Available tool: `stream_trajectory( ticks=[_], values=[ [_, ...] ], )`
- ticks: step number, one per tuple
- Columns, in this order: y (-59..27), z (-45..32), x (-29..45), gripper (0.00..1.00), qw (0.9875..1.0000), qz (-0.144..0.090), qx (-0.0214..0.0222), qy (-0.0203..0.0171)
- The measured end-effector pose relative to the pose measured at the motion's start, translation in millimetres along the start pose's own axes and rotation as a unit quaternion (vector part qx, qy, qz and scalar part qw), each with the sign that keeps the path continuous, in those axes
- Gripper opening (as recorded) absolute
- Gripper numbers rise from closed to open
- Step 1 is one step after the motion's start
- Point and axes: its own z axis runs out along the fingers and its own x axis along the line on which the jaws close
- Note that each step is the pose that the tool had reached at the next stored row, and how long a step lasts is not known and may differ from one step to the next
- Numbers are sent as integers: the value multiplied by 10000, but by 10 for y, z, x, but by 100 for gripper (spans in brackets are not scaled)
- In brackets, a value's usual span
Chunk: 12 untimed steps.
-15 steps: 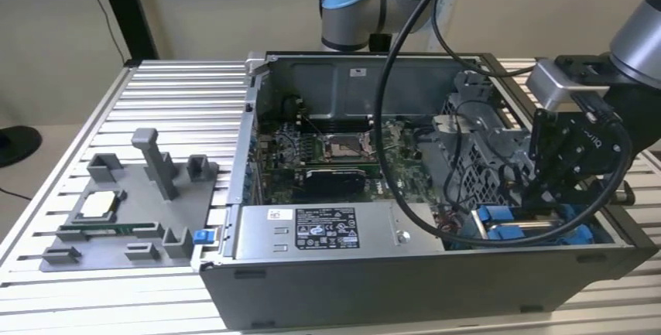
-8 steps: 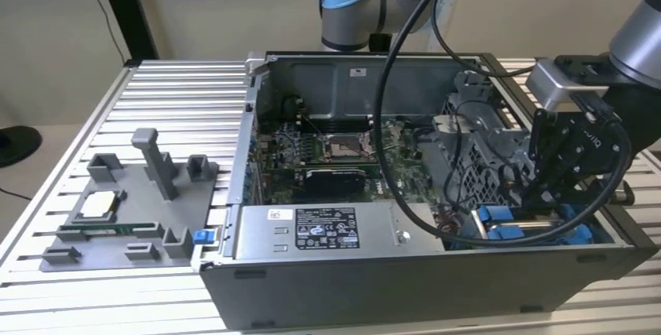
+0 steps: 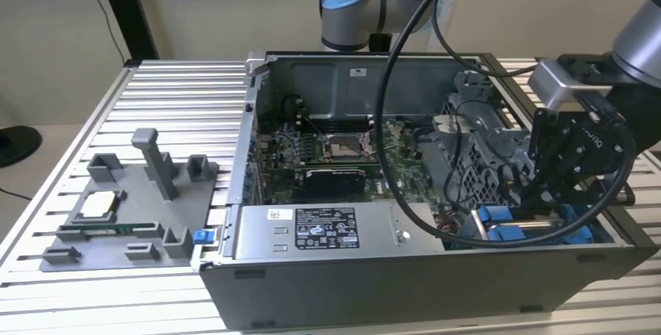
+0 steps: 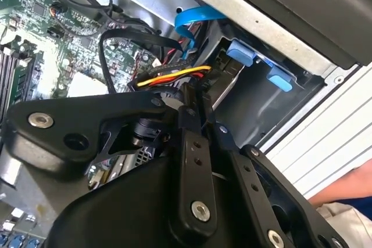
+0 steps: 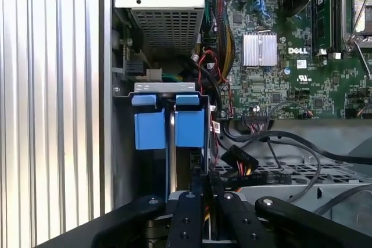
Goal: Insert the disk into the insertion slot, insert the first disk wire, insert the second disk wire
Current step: 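Insert the second disk wire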
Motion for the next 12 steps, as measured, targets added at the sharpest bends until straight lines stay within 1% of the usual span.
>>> stream_trajectory(
  ticks=[2, 12],
  values=[
    [-2, -11, -1, 0, 10000, 1, -10, 6],
    [-12, -4, -1, 0, 10000, -3, -10, 9]
  ],
)
